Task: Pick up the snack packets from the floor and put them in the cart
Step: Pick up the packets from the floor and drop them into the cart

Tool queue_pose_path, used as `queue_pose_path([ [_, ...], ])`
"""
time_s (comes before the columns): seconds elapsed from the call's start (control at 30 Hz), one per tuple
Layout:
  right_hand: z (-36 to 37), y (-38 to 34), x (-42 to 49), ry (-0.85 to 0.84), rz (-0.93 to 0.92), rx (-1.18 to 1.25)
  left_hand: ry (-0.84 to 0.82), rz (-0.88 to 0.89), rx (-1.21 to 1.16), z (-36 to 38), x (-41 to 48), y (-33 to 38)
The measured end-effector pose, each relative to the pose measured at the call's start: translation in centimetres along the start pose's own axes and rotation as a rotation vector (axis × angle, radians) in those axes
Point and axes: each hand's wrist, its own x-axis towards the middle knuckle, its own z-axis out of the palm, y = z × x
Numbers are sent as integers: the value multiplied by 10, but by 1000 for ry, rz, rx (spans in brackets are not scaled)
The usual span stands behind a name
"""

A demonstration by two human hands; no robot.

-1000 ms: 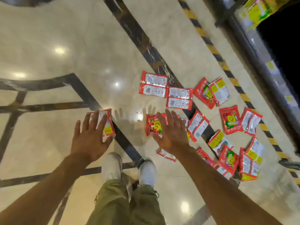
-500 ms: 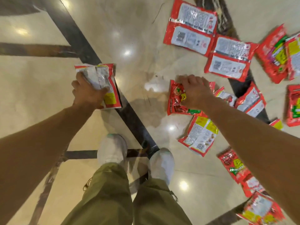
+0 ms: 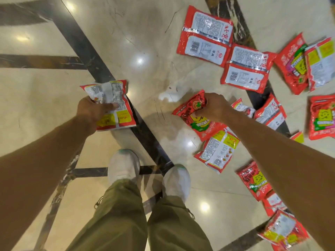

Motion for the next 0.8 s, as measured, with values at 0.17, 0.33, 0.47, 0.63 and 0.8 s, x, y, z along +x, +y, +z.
queue_pose_path([
  [0.17,-30,-24,-78,95,112,671,-161,43,28,-35,-78,37],
  [0.33,-97,-71,-202,199,162,1001,-322,73,-81,-83,-214,126],
  [0.47,-179,-113,-334,228,128,1162,-394,154,-96,-124,-352,215],
  [0.63,-295,-159,-485,261,-43,1218,-422,314,-148,-172,-515,319],
  [0.8,-374,-183,-603,294,-155,1302,-425,459,-228,-211,-663,380],
])
